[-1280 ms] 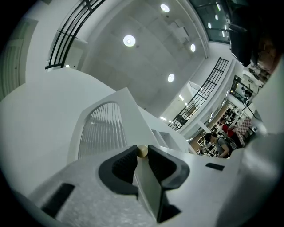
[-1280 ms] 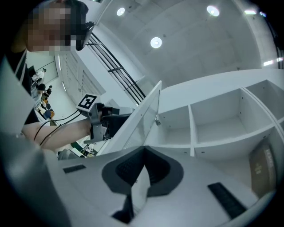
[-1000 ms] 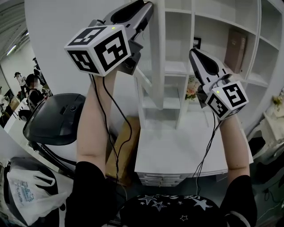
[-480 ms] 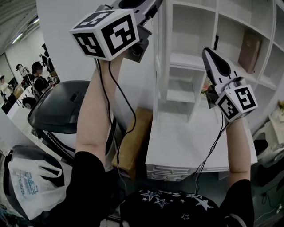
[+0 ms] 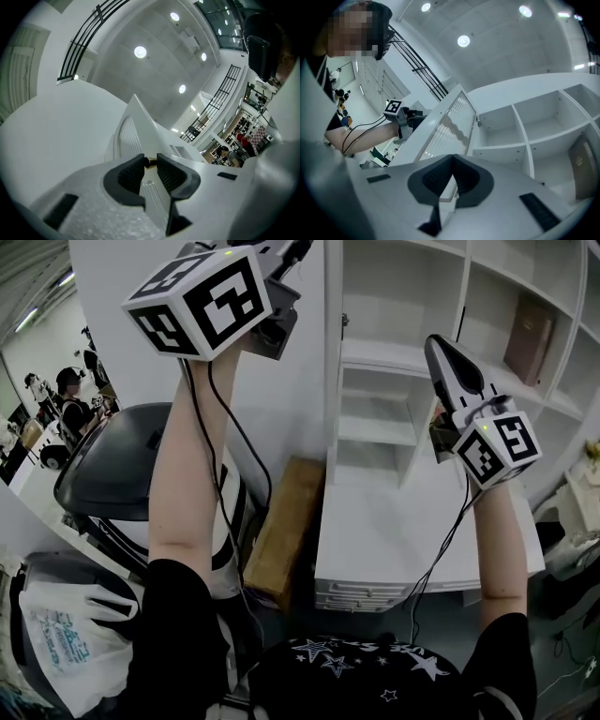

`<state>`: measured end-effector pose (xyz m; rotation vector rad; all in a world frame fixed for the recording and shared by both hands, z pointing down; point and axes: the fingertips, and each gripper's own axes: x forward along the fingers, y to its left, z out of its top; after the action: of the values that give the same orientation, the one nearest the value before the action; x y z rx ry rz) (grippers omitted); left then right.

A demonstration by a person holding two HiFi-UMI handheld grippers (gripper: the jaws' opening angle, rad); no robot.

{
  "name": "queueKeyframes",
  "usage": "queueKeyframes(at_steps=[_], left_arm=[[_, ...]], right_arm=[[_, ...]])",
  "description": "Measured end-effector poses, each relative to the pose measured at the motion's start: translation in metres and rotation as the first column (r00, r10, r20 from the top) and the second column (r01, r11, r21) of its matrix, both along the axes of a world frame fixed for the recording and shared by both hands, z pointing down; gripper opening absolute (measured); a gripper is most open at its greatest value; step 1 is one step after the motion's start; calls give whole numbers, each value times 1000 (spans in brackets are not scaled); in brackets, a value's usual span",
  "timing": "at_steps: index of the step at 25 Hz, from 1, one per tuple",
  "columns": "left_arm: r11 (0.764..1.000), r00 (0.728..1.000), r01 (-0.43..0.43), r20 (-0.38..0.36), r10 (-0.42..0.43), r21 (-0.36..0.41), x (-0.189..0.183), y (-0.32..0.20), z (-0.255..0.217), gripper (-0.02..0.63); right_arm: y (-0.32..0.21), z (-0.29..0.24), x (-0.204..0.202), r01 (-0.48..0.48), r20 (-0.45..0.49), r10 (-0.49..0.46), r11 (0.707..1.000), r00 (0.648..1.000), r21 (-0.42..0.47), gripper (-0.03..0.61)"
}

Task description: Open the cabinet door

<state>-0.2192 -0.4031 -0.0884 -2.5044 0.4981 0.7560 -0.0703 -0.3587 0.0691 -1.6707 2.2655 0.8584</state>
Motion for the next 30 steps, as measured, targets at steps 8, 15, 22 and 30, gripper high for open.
queueKeyframes(at_steps=[8,15,22,30], left_arm=[[999,998,53,-12,-53,4,-7,3,1,70],[992,991,124,-52,-126,-25,-25,-6,36,29],[971,972,233,1,-234,-57,-38,0,111,28],[917,948,318,45,-316,-239,-59,31,227,28]], right_arm=[[3,5,-13,6,-11,-6,1000,1000,-7,6],[9,14,-8,18,-2,-18,1000,1000,-18,6],[9,39,-3,58,2,-58,996,998,-70,6],[30,59,-11,116,-38,-117,993,992,-36,6]])
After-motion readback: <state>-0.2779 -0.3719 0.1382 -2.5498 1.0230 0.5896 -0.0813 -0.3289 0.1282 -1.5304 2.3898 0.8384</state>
